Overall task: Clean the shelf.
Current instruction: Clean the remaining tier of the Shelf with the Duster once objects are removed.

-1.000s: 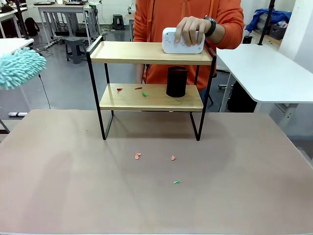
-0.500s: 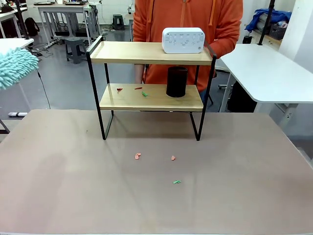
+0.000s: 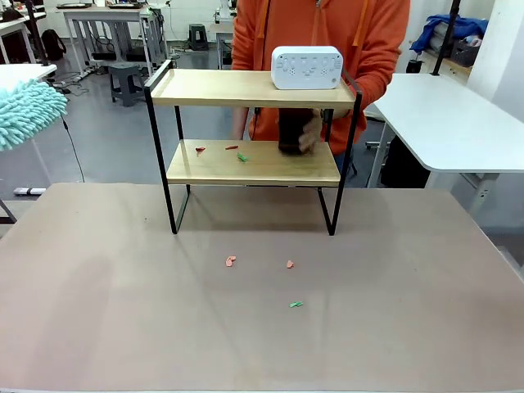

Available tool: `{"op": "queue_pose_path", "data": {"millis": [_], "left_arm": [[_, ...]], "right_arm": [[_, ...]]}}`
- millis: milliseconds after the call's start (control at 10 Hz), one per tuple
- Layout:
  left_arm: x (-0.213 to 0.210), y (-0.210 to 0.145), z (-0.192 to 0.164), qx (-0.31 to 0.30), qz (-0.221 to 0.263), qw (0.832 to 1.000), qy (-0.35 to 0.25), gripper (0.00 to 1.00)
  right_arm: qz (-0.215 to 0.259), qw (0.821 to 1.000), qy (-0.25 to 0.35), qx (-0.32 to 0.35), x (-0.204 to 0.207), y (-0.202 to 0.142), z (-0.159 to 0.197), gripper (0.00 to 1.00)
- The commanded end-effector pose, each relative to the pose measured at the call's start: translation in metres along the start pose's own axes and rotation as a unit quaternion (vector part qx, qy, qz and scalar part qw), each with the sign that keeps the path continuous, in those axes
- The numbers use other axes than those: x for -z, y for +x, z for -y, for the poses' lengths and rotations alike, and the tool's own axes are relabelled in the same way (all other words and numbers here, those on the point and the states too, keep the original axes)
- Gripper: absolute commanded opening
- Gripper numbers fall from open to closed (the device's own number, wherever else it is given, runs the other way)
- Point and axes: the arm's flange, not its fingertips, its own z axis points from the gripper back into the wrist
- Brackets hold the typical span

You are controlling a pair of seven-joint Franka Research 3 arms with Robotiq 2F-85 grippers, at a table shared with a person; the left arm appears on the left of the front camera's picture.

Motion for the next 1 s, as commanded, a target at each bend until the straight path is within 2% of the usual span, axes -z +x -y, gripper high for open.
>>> {"op": "queue_pose_path", "data": {"millis": [0,700,900], "left_arm": [[-0.003,-0.002,0.001,0.005,0.006,1.0,0.002,0.13],[0.0,0.0,0.0,0.0,0.0,1.0,0.0,0.13],[0.006,-0.058,0.036,0.104,-0.089,0.99,-0.038,0.13]], "right_arm": [[0.006,1.0,0.011,-0.012,0.002,0.003,-0.001,1.0],[0.006,1.0,0.011,-0.012,0.002,0.003,-0.001,1.0],[0.006,1.0,0.011,-0.012,0.002,0.003,-0.001,1.0]]}}
